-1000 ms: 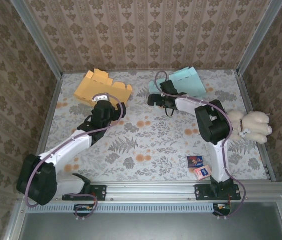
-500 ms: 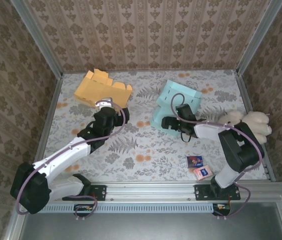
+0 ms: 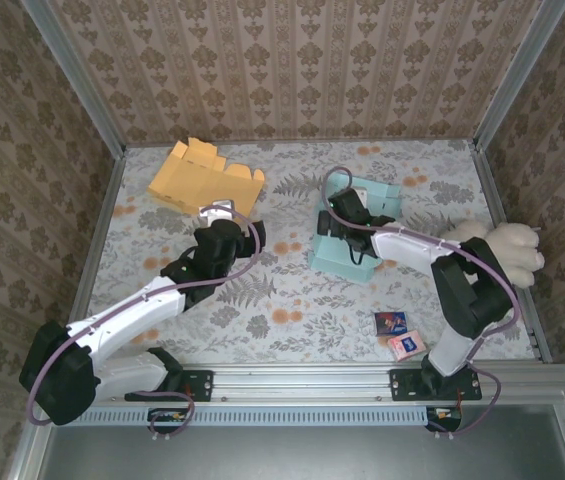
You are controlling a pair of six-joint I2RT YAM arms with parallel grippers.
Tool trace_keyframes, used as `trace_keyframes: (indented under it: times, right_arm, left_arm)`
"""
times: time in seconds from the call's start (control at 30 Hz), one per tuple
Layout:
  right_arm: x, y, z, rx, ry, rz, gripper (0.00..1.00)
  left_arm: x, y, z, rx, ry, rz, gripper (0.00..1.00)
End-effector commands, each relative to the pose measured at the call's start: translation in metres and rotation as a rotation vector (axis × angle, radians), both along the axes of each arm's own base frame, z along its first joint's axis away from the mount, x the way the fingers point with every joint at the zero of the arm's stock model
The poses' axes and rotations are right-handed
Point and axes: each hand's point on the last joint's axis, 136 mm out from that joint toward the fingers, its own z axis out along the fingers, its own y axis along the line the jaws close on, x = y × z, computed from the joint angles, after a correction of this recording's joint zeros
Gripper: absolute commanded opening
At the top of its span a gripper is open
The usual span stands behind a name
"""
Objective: Fold the paper box
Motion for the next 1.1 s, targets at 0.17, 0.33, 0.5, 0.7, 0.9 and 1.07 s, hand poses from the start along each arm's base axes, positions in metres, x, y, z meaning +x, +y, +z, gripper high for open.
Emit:
trace_keyframes:
  times: [0.17, 0.33, 0.5, 0.7, 0.9, 1.07]
  right_arm:
    - [0.036, -0.023, -0.008, -0.181, 0.009, -0.159, 0.98]
    - [0.036, -0.019, -0.033, -0.161, 0.078, -0.142, 0.93]
    - [0.024, -0.019, -0.058, -0.135, 0.141, -0.107, 0.84]
    - [-0.001, -0.007, -0.076, -0.085, 0.209, 0.03, 0.79]
    - [-0.039, 0.0, -0.084, -0.033, 0.249, 0.141, 0.76]
    - [-0.07, 0.002, -0.081, -0.069, 0.248, 0.192, 0.76]
  left_arm:
    - [0.003, 0.008, 0.012, 0.029, -0.072, 0.03, 1.0]
    - [0.004, 0.007, 0.011, 0.023, -0.084, 0.028, 1.0]
    - [0.005, 0.006, 0.006, 0.019, -0.088, 0.03, 1.0]
    - [0.008, 0.004, -0.002, 0.028, -0.068, 0.033, 1.0]
    - [0.007, -0.001, -0.004, -0.004, -0.048, 0.021, 1.0]
    - [0.005, -0.011, -0.001, -0.041, -0.03, -0.016, 1.0]
